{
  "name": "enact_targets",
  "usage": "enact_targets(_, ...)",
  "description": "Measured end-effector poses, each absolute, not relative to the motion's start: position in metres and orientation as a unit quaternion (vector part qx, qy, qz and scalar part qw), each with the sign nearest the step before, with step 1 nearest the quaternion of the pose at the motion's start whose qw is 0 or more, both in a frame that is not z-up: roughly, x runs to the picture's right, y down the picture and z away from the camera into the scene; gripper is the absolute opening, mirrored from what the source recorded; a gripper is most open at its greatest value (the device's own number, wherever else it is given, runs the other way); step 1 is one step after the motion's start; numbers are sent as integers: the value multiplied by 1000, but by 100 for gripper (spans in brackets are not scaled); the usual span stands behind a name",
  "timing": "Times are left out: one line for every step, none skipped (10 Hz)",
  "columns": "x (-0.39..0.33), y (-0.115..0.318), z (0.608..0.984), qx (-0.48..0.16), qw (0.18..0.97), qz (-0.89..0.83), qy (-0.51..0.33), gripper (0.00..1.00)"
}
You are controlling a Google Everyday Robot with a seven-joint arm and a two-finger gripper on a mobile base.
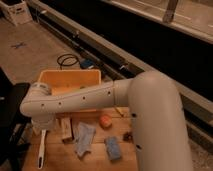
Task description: Place brush in metal cup
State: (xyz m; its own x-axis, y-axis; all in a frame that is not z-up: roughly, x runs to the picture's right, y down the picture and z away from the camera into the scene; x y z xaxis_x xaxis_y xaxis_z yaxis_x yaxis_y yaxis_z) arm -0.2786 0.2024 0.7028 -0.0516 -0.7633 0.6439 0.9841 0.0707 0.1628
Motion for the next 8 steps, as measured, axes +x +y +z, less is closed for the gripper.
enact_targets(-279, 202, 708, -178, 669, -655, -305, 65)
enact_targets(-282, 204, 715, -172, 670, -652, -311, 65)
enact_targets(-281, 205, 720, -167, 673, -647, -319, 65)
enact_targets(-284, 207, 725, -163, 672, -645, -326, 65)
enact_targets(-289, 209, 729, -161, 669, -643, -336, 65)
enact_targets(-297, 212, 732, -161, 665, -643, -345, 65)
enact_targets(-307, 215, 734, -161, 658, -645, -354, 65)
enact_targets(-320, 221, 736, -164, 648, -650, -361, 65)
